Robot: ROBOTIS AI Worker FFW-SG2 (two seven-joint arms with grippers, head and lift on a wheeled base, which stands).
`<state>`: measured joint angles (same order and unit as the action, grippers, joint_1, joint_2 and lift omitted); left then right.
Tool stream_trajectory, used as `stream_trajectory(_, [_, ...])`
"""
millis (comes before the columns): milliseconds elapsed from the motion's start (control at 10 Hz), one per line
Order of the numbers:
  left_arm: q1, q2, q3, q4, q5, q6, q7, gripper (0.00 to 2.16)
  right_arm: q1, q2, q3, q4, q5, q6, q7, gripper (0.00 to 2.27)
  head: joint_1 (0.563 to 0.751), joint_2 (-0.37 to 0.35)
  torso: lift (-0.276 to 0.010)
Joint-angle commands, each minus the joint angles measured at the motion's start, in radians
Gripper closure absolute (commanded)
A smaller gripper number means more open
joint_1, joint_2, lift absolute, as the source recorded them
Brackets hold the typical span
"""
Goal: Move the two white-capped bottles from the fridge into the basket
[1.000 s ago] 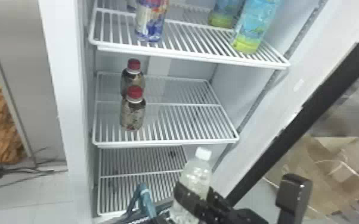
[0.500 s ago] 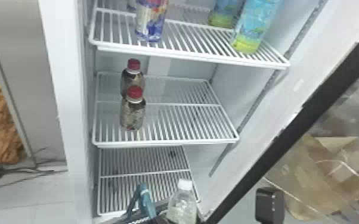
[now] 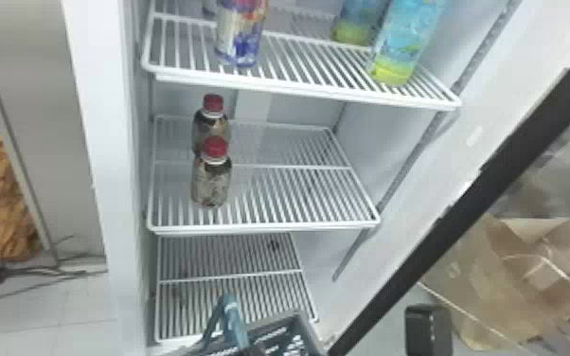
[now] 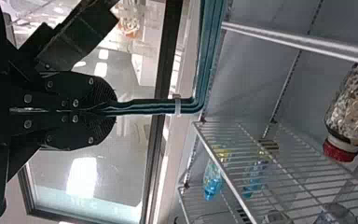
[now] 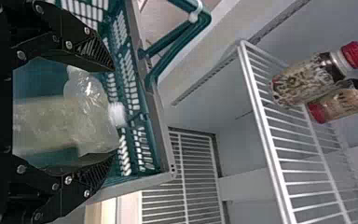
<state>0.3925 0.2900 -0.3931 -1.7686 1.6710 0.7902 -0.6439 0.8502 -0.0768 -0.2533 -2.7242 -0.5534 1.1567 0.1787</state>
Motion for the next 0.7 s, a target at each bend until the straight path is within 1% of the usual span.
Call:
stream_trajectory(0, [0.0, 0.0, 0.0, -0.002, 0.0, -0.005, 0.001, 1.12, -0.001, 0.002, -0.002, 0.006, 0.019, -0.079, 0.008, 0.45, 0.695, -0.35, -0.26])
stream_trajectory(100, [0.0, 0.0, 0.0, 0.0, 0.0, -0.005, 0.001, 1.12, 0.006, 0.009, -0.008, 0.006, 0.051, -0.173, 0.018, 0.45, 0.695, -0.35, -0.26])
stream_trajectory(200, [0.003, -0.002, 0.002, 0.0, 0.0, -0.007, 0.001, 1.12, 0.009, 0.011, -0.002, 0.016, 0.077, -0.3, 0.024, 0.45, 0.695, -0.35, -0.26])
stream_trajectory(300, [0.003, -0.002, 0.0, 0.0, 0.0, -0.005, 0.001, 1.12, -0.011, 0.011, 0.004, 0.067, 0.099, -0.438, 0.067, 0.45, 0.695, -0.35, -0.26])
stream_trajectory(400, [-0.002, -0.002, -0.002, 0.0, -0.002, -0.002, 0.001, 1.12, -0.026, 0.012, 0.016, 0.112, 0.109, -0.555, 0.091, 0.45, 0.695, -0.35, -0.26])
stream_trajectory(500, [-0.002, -0.002, -0.002, 0.0, -0.002, 0.0, 0.001, 1.12, -0.03, 0.014, 0.032, 0.131, 0.129, -0.644, 0.091, 0.43, 0.695, -0.35, -0.26])
stream_trajectory(600, [-0.002, 0.0, -0.006, 0.0, -0.002, 0.003, 0.001, 1.12, -0.045, 0.014, 0.044, 0.161, 0.133, -0.698, 0.091, 0.4, 0.695, -0.35, -0.26])
